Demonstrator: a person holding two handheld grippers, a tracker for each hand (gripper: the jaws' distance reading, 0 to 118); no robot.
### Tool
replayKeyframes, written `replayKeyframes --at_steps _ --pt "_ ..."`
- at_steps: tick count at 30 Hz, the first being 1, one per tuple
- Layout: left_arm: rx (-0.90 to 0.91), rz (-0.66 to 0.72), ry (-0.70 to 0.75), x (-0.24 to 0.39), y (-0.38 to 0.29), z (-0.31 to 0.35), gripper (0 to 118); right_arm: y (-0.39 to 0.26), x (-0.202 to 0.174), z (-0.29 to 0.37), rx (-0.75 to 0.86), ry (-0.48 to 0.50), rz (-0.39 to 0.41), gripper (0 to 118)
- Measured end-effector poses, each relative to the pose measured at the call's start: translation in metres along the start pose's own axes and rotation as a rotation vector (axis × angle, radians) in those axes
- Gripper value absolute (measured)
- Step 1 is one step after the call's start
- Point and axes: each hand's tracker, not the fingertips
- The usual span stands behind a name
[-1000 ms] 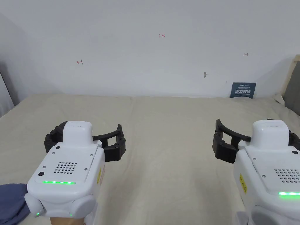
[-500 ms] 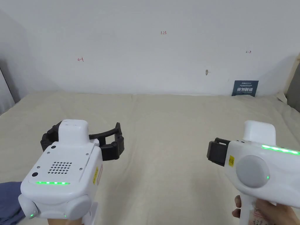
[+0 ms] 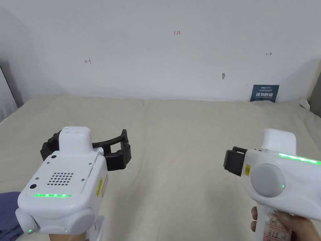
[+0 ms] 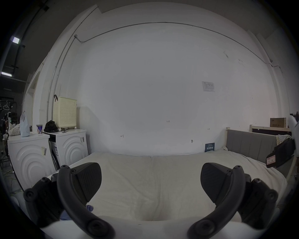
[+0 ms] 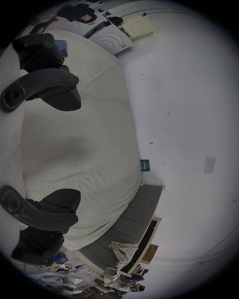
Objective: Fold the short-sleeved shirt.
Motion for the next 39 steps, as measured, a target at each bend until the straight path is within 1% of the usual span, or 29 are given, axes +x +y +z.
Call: replayKeyframes --at_steps 2,3,6,8,11,13,15,18,19,22,24,32,39 --pt "0.002 -0.002 -0.002 0.000 0.000 0.001 118 0.000 0.002 -0.001 0.003 -0.005 -0.004 100" --pt "0.003 -0.005 0.000 -0.001 0.000 0.001 118 -0.001 0.004 -0.002 0.014 0.006 -0.010 100" --pt "0.004 -0.007 0.002 -0.001 0.001 0.001 118 -0.002 0.007 -0.001 0.060 0.050 0.012 100" --pt "0.007 -0.002 0.003 -0.002 0.001 0.001 118 -0.003 0.009 0.001 0.138 0.068 0.018 100" --pt "0.010 0.003 0.003 -0.002 0.001 0.002 118 -0.009 0.010 0.002 0.308 0.111 0.066 100" --pt "0.011 0.002 0.003 -0.003 0.001 0.002 118 -0.015 0.009 0.006 0.435 0.106 0.108 100" --pt "0.013 -0.003 0.007 -0.003 0.002 0.003 118 -0.022 0.009 0.008 0.560 0.094 0.130 100" --pt "0.018 -0.004 0.010 -0.003 0.002 0.004 118 -0.029 0.010 0.011 0.678 0.074 0.117 100" --pt "0.020 -0.001 0.011 -0.004 0.002 0.004 118 -0.030 0.011 0.012 0.693 0.061 0.107 100" --pt "0.026 0.004 0.013 -0.004 0.002 0.004 118 -0.029 0.014 0.013 0.677 0.079 0.096 100" --pt "0.024 0.002 0.012 -0.004 0.002 0.004 118 -0.029 0.016 0.014 0.666 0.103 0.101 101" --pt "0.022 -0.003 0.016 -0.003 0.001 0.003 118 -0.031 0.016 0.014 0.659 0.132 0.095 100" --pt "0.024 -0.005 0.014 -0.004 0.002 0.004 118 -0.031 0.015 0.015 0.667 0.134 0.109 100"
